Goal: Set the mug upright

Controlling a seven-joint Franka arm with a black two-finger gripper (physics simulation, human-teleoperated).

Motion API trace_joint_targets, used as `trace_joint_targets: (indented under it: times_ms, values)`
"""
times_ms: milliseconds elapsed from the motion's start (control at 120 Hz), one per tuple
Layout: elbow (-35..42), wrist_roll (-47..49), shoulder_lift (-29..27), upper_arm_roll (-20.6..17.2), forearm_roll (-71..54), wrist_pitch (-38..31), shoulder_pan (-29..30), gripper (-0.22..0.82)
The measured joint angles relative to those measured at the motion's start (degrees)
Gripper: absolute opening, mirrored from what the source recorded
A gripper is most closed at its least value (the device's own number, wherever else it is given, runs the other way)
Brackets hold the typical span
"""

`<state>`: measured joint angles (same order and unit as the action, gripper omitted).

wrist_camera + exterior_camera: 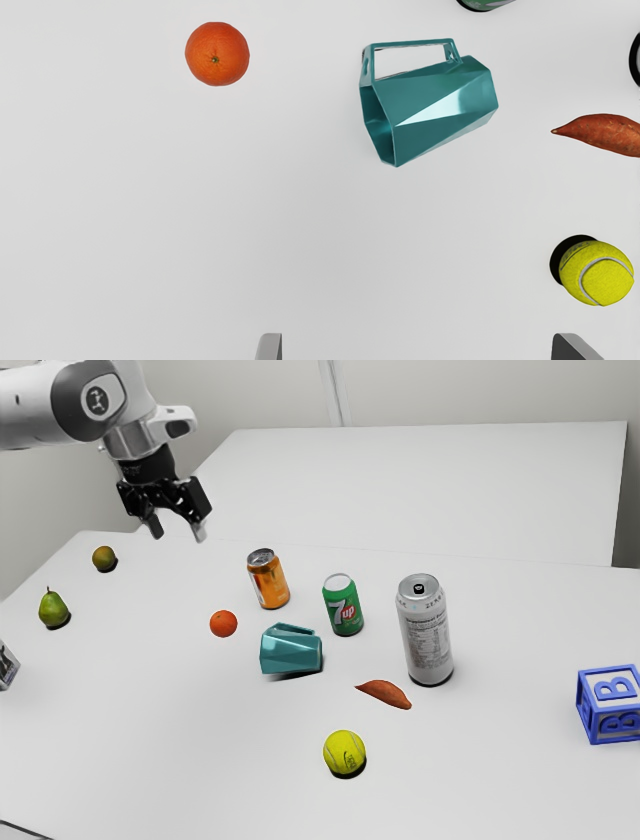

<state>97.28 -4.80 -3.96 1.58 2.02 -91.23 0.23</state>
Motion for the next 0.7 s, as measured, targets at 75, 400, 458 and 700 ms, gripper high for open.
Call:
trace_joint_targets:
  times_ms: [75, 400, 458, 700]
  values:
    - [2.9, -0.9, -0.3, 0.6, 2.5, -1.9, 0.6, 0.59]
    - [13.1, -6.0, -0.9, 1.7, 12.9, -11.5, 1.2, 0.58]
    - [14.7, -7.1, -0.9, 2.0, 14.5, -13.1, 1.5, 0.58]
    - [21.2, -12.1, -0.8, 2.8, 20.9, -19.1, 1.4, 0.58]
